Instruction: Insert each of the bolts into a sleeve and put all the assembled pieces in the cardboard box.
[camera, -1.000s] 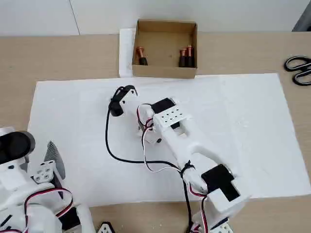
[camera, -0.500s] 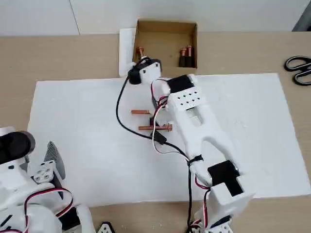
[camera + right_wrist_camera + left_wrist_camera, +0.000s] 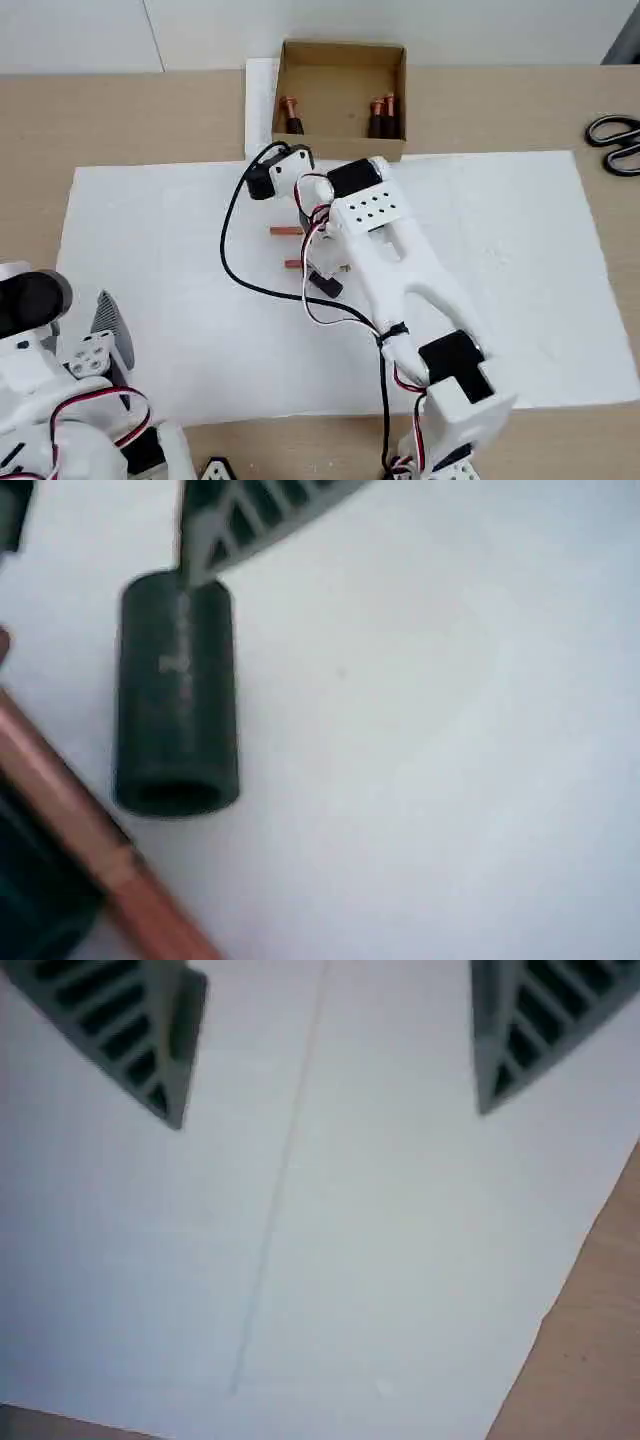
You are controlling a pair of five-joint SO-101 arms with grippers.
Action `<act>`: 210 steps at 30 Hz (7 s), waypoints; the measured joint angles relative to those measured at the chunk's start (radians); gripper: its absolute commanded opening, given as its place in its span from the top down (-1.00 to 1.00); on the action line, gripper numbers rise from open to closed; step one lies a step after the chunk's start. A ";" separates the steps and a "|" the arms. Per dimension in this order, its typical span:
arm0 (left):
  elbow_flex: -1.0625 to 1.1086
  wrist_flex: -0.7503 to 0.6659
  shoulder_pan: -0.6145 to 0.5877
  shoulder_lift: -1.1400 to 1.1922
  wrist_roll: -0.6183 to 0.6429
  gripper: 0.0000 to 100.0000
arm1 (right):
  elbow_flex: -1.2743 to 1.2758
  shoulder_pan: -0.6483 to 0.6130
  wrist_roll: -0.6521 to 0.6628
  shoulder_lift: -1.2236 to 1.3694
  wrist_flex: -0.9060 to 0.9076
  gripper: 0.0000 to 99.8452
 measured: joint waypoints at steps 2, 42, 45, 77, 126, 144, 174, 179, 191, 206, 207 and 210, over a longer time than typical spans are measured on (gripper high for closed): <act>0.000 0.000 0.000 0.000 0.000 0.64 | 0.000 -0.012 0.000 0.040 -0.008 0.79; 0.000 0.000 0.000 0.000 0.000 0.64 | -0.031 -0.054 0.000 0.216 -0.048 0.78; 0.000 0.000 0.000 0.000 0.000 0.64 | -0.031 -0.057 0.000 0.216 -0.049 0.78; 0.000 0.000 0.000 0.000 0.000 0.64 | -0.041 -0.058 0.000 0.270 -0.081 0.79; -0.315 -0.002 0.505 0.890 -0.333 0.64 | -0.466 0.379 -0.029 0.112 0.218 0.99; -0.878 -0.026 0.876 1.870 -0.580 0.64 | -0.466 0.517 -0.055 0.112 0.218 0.99; -1.155 -0.008 0.973 2.199 -0.724 0.80 | -0.466 0.721 -0.061 0.147 0.216 0.99; -1.155 -0.014 0.990 2.208 -0.726 0.81 | -0.466 0.747 -0.061 0.147 0.216 0.99; -1.181 -0.015 0.993 2.291 -0.726 0.82 | -0.466 0.750 -0.061 0.147 0.216 0.99; -1.181 0.002 0.997 2.294 -0.724 0.98 | -0.466 0.750 -0.061 0.147 0.216 0.99; -1.192 0.003 0.997 2.298 -0.724 0.98 | -0.466 0.750 -0.061 0.147 0.216 0.99; -1.223 0.009 0.997 2.305 -0.715 0.98 | -0.466 0.750 -0.064 0.147 0.216 0.99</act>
